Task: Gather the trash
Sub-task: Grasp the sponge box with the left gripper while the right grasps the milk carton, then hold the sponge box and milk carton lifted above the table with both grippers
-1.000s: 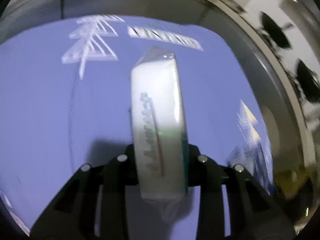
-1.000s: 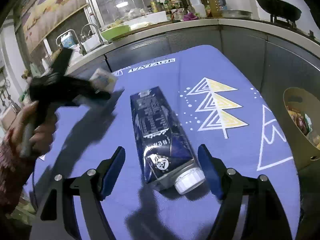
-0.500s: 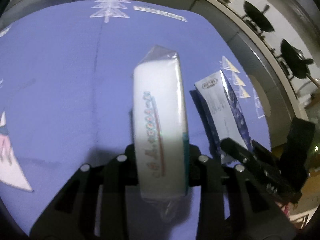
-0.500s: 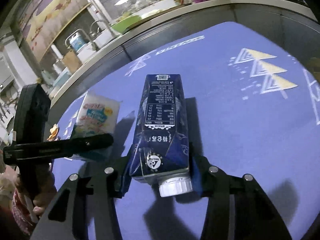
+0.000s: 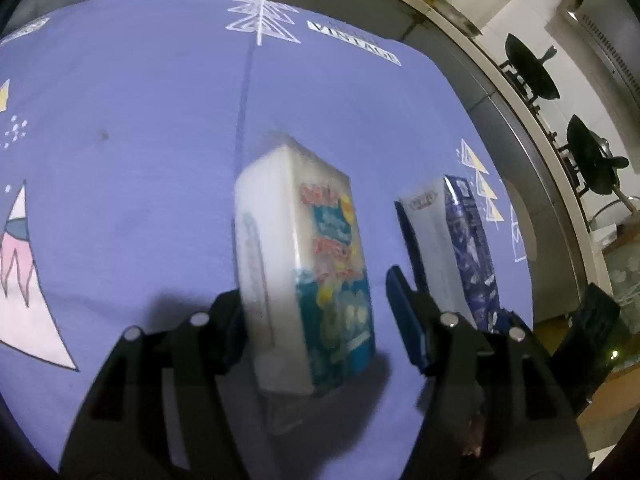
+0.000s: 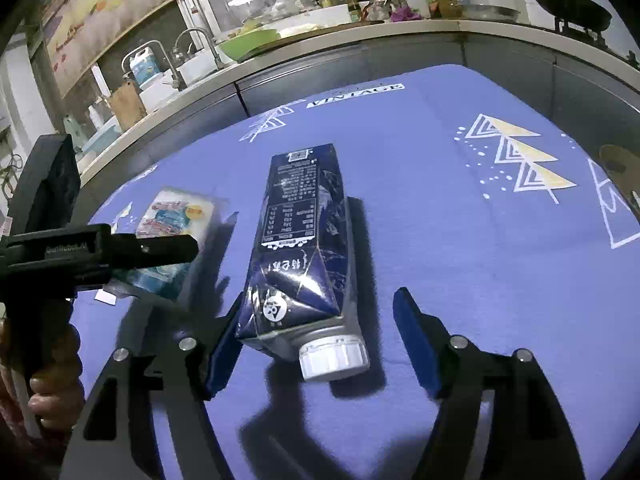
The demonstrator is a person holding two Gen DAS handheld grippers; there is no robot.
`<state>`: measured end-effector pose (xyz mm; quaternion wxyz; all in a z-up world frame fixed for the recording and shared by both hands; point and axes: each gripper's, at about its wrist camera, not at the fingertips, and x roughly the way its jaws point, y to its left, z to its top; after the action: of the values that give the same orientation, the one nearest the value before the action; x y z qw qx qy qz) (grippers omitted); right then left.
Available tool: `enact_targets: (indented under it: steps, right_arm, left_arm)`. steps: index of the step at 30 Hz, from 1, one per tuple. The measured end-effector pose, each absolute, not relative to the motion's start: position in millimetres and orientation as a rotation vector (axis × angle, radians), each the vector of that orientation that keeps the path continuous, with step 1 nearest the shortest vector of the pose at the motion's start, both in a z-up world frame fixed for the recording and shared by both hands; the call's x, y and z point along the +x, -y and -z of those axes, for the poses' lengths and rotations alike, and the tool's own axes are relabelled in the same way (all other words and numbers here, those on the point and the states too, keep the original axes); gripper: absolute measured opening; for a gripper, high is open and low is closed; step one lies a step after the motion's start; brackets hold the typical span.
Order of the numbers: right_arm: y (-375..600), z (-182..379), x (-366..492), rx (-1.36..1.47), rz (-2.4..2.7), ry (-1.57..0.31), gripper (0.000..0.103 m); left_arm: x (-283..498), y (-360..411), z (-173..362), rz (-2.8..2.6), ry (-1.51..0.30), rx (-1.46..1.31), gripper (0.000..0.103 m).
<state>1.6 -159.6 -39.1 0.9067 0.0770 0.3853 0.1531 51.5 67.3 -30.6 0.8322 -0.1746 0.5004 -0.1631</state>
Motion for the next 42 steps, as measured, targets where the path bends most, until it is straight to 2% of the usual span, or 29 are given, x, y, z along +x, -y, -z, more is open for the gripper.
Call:
enact_targets:
  steps: [11, 32, 42]
  right_arm:
    - [162.5, 43.8, -1.1, 0.142, -0.301, -0.767, 0.07]
    - [168.5, 43.6, -4.3, 0.204, -0.335, -0.74, 0.072]
    - [169.9, 44.0, -2.7, 0.203, -0.336, -0.74, 0.072]
  left_arm:
    - [45.3, -46.8, 28.5, 0.247, -1.023, -0.199, 0.061]
    - [35.3, -35.3, 29.6, 0.199, -0.981, -0.103, 0.062]
    - [33.9, -32.4, 30.3, 0.204, -0.97, -0.088, 0.067]
